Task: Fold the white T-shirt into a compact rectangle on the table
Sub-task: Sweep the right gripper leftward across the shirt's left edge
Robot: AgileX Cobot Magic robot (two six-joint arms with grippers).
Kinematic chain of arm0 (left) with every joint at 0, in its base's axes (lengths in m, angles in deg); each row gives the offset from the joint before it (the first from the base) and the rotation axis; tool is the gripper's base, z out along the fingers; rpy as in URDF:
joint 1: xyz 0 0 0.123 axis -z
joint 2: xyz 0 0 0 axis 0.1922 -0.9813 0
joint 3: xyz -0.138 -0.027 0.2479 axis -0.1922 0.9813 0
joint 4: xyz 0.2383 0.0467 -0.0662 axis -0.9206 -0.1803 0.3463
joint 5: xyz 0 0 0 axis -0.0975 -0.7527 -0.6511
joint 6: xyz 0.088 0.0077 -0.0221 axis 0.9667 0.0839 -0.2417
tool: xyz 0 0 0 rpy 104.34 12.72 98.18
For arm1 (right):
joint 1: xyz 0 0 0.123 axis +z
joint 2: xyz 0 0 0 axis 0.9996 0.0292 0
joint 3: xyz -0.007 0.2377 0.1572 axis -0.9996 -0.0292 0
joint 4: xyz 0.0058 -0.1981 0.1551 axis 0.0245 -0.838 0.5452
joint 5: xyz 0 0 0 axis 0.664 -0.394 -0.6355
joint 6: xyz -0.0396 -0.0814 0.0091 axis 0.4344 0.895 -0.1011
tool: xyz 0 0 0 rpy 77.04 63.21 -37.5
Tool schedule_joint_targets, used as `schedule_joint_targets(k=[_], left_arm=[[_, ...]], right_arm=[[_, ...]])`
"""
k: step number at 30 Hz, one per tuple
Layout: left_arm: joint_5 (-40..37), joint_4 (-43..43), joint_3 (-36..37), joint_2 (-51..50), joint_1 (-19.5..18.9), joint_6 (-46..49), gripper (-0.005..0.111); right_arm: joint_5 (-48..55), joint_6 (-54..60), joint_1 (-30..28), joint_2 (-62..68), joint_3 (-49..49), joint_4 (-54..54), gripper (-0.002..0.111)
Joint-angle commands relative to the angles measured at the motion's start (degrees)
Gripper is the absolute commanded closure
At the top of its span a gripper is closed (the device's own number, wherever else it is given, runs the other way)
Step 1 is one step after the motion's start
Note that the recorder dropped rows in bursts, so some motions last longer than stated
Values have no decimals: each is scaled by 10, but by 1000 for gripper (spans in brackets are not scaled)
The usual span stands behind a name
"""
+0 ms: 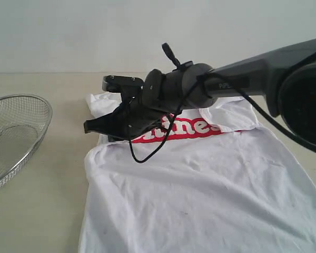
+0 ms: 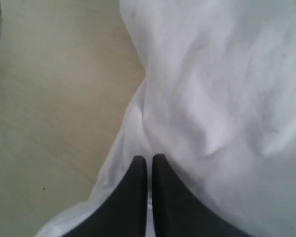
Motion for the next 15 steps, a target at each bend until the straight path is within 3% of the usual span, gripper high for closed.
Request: schedule_joint_targets(k=[1,15], left_arm=[[8,4,2,5,-1,3,102],[7,4,2,5,-1,3,102]], right_arm=[[-12,3,12,1,5,5,108],[-8,-14,33,50,21,40,108]])
